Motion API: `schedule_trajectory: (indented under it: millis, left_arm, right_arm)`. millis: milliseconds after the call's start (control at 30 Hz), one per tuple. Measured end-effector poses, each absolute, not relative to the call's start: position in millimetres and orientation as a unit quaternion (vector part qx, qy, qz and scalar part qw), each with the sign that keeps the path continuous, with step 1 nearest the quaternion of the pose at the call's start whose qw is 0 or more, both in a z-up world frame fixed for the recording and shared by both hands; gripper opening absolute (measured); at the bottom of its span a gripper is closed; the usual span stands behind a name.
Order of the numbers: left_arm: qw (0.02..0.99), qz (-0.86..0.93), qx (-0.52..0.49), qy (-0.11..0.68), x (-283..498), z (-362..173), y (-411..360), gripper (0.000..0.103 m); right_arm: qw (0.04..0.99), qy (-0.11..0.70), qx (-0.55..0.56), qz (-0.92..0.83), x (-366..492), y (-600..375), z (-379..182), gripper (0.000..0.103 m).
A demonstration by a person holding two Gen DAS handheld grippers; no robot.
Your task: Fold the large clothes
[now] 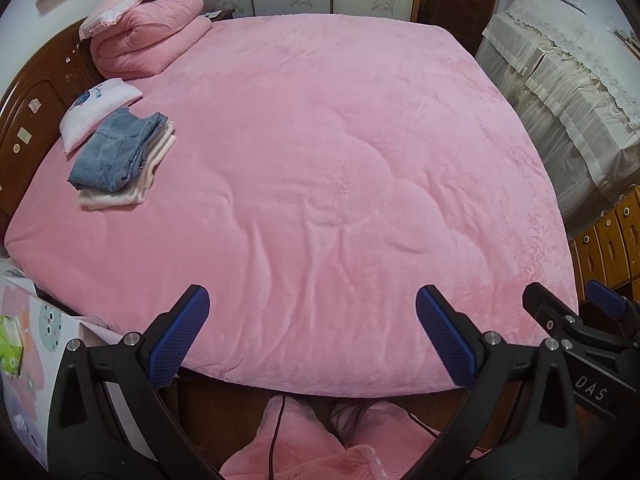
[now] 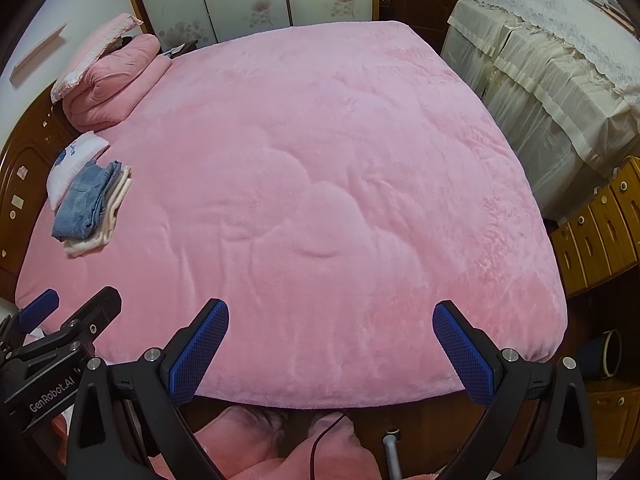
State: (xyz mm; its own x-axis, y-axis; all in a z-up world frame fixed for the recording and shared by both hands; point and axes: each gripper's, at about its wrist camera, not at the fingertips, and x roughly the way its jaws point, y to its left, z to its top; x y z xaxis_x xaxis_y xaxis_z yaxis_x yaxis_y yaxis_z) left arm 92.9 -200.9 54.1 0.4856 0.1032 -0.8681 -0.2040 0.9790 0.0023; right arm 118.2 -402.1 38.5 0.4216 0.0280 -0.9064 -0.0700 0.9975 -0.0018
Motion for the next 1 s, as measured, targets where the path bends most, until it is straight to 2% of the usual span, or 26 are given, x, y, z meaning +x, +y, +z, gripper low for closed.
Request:
schedule_trajectory:
  millis: [1000]
  left_arm:
    - [0.861,0.089,-0.048,0.499,88.6,54.2,-200.2,0.103]
  right_arm:
    - [0.841,0.541,-0.018,0.026,117.2,-403.7,34.9,0.103]
